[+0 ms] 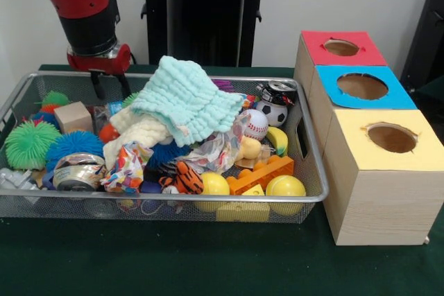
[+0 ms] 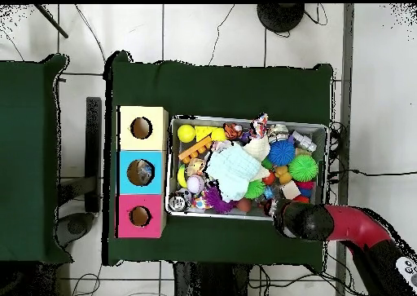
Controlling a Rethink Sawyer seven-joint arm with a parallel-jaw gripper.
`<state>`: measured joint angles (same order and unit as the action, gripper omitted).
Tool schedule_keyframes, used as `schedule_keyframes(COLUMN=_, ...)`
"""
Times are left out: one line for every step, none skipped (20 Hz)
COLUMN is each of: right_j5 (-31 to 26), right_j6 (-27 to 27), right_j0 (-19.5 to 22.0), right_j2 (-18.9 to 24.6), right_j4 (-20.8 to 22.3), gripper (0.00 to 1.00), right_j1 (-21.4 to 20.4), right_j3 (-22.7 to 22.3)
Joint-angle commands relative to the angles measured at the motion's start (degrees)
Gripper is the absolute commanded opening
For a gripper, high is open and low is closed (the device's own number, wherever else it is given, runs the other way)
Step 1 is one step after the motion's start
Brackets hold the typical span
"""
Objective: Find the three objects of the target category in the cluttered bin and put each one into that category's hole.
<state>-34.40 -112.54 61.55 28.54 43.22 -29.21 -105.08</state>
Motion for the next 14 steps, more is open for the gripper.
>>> schedule_keyframes(right_j5=4.2, right_j6=8.6, right_j0=-2.3, right_j2=3.5, right_j4=4.8, gripper=1.0, right_j1=-1.3, right_j3=4.8)
schedule_keyframes(right_j5=5.4, right_j6=8.1, right_j0=-2.5, right_j2=3.4, right_j4=5.4, gripper=1.0, right_j1=-1.3, right_j3=5.1)
schedule_keyframes(right_j5=5.6, right_j6=7.9, right_j0=-2.3, right_j2=3.6, right_j4=5.2, gripper=1.0, right_j1=-1.2, right_j3=5.4)
schedule_keyframes(right_j5=4.3, right_j6=8.5, right_j0=-1.6, right_j2=4.3, right_j4=3.8, gripper=1.0, right_j1=-0.8, right_j3=5.6)
schedule_keyframes(right_j5=3.4, right_j6=8.8, right_j0=-1.0, right_j2=4.9, right_j4=2.6, gripper=1.0, right_j1=-0.6, right_j3=5.8)
schedule_keyframes(right_j5=2.5, right_j6=8.9, right_j0=-0.7, right_j2=5.3, right_j4=1.8, gripper=1.0, right_j1=-0.6, right_j3=6.0)
schedule_keyframes(right_j5=2.2, right_j6=8.1, right_j0=-0.5, right_j2=5.2, right_j4=1.0, gripper=1.0, right_j1=-0.7, right_j3=6.0)
schedule_keyframes(right_j5=1.7, right_j6=8.2, right_j0=-0.4, right_j2=5.4, right_j4=0.6, gripper=1.0, right_j1=-0.8, right_j3=6.2)
schedule_keyframes(right_j5=0.1, right_j6=8.7, right_j0=0.1, right_j2=5.9, right_j4=-0.8, gripper=1.0, right_j1=-0.5, right_j3=6.5)
schedule_keyframes(right_j5=-0.8, right_j6=9.1, right_j0=0.2, right_j2=6.2, right_j4=-1.4, gripper=1.0, right_j1=-0.6, right_j3=6.6)
schedule_keyframes(right_j5=-2.1, right_j6=8.9, right_j0=0.3, right_j2=6.3, right_j4=-2.4, gripper=1.0, right_j1=-0.6, right_j3=6.8)
schedule_keyframes(right_j5=-2.6, right_j6=8.9, right_j0=0.2, right_j2=6.3, right_j4=-2.7, gripper=1.0, right_j1=-0.9, right_j3=6.9)
schedule_keyframes(right_j5=-4.0, right_j6=8.8, right_j0=0.0, right_j2=6.2, right_j4=-3.6, gripper=1.0, right_j1=-1.2, right_j3=7.2)
schedule_keyframes(right_j5=-4.7, right_j6=8.8, right_j0=-0.1, right_j2=6.1, right_j4=-4.0, gripper=1.0, right_j1=-1.4, right_j3=7.4)
